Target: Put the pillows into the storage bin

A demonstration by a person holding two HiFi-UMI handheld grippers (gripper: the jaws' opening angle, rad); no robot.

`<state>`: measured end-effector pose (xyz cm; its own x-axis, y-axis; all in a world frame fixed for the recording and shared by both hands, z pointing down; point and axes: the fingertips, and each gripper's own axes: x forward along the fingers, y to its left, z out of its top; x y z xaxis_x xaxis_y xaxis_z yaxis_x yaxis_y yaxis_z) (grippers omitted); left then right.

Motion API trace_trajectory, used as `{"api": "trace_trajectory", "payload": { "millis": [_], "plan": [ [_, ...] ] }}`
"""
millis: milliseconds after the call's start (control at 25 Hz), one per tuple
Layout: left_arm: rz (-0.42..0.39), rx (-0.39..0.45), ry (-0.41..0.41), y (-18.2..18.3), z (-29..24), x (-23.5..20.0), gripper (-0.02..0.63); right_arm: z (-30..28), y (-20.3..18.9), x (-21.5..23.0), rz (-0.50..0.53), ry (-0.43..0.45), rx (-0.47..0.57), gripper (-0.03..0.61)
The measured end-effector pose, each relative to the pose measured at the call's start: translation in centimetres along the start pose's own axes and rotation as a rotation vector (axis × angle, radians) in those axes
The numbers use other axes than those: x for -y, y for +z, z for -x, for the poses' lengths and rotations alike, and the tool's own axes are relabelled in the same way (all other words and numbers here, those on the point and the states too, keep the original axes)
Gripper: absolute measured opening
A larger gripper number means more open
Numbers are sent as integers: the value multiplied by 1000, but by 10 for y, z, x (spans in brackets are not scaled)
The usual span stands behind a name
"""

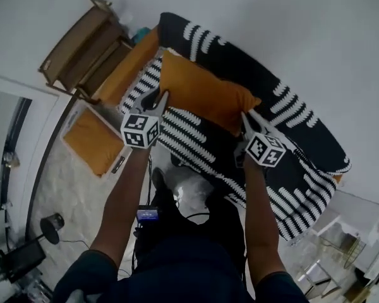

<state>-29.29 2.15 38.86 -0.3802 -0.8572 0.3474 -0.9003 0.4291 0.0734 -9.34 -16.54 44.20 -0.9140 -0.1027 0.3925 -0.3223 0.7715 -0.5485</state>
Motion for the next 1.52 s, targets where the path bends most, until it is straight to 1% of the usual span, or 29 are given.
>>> {"api": "trace_trajectory", "payload": {
  "millis": [240, 440, 600, 800, 920, 1040, 1200, 1360, 1520],
  "plan": [
    [74, 38, 172, -15, 115, -147, 74, -90, -35, -153, 102, 133, -108, 59],
    [162, 57, 329, -50, 215, -243, 74, -154, -78, -269, 202, 242, -221, 58],
    [227, 68, 423, -81, 289, -309, 72, -195, -125, -351, 249, 300, -295, 57],
    [300, 65, 533, -127, 370, -374, 69, -238, -194, -432, 299, 366, -398, 54],
    [358, 58, 599, -160, 417, -412, 67, -264, -237, -480, 325, 396, -464, 52],
    [422, 49, 666, -197, 456, -438, 67, -288, -281, -516, 361, 425, -534, 51],
    [499, 30, 743, -253, 491, -457, 66, -316, -339, -541, 417, 459, -621, 51],
    [583, 9, 813, -307, 518, -468, 64, -345, -397, -557, 483, 485, -709, 51],
    [646, -15, 859, -353, 536, -473, 64, -366, -449, -563, 532, 502, -784, 51]
  ]
}}
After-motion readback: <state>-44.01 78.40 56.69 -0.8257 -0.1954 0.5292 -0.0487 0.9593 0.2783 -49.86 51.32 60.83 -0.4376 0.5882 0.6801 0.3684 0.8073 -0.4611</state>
